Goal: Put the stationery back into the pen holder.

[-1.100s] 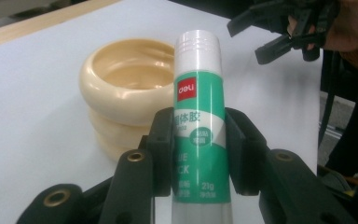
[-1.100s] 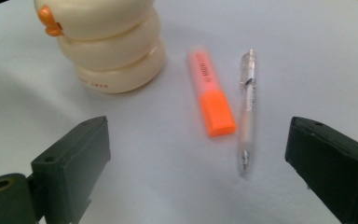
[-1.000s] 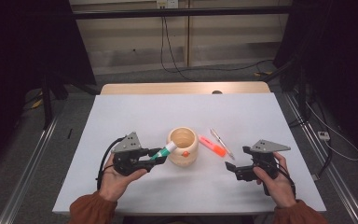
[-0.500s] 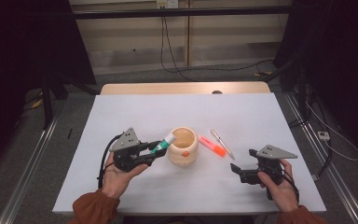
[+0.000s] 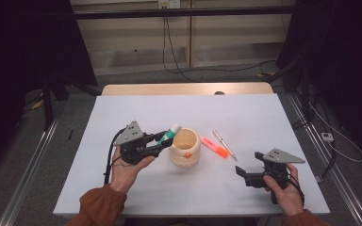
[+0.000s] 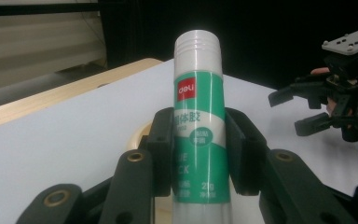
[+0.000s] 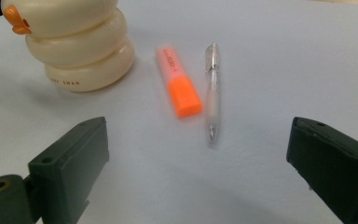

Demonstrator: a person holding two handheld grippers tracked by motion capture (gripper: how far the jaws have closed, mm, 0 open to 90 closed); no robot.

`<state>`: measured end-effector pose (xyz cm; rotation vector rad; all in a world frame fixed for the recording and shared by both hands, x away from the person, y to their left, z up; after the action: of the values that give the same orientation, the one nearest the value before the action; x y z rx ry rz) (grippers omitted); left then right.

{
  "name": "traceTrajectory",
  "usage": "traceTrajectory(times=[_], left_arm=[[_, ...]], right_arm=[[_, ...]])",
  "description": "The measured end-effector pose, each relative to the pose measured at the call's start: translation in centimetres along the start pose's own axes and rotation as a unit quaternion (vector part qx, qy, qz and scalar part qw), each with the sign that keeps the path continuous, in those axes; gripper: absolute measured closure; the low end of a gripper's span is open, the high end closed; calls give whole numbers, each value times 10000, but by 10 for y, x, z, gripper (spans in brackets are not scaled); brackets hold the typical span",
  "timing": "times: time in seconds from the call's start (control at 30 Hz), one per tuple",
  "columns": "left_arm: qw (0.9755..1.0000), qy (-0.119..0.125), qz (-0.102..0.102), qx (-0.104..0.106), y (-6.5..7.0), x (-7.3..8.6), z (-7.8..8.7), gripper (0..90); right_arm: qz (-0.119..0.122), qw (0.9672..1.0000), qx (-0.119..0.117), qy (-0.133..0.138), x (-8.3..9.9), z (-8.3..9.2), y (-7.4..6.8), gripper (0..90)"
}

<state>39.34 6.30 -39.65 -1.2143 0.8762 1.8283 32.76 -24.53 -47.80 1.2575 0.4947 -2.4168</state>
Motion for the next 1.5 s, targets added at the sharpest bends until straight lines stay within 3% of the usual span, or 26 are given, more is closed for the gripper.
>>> traceTrajectory(times=[0.23, 0.7, 1.0, 1.3, 1.43, 1.5], left_arm=[[9999, 82, -123, -62, -2, -8, -16, 661], [9999, 123, 28, -21, -7, -8, -59, 661], [9998, -126, -127, -46, -5, 5, -71, 660], [9992, -377, -139, 27, -2, 15, -79, 660], [9979, -562, -277, -132, -2, 20, -81, 660], [9977, -603, -283, -100, -2, 21, -82, 660]], right_arm=[[-2, 10000, -25, -12, 1, 0, 1, 56], [44, 10000, -73, -13, 2, -1, -1, 56], [95, 9999, -130, -45, 2, -2, -3, 56], [127, 9998, -136, -71, 3, -2, -4, 57], [141, 9998, -144, -79, 3, -3, -4, 57], [137, 9998, -145, -76, 3, -3, -4, 57]])
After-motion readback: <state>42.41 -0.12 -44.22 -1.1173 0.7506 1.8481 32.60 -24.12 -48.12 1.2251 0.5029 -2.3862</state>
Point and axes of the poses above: each handheld gripper's, and its own axes: z roughly backward along the jaws, x roughly out of its underside, y roughly to its right, the point moved 7 cm from there along -z, roughly forward along the jaws, and after that the axes turned 2 degrees about -y, right-handed, at the moved point
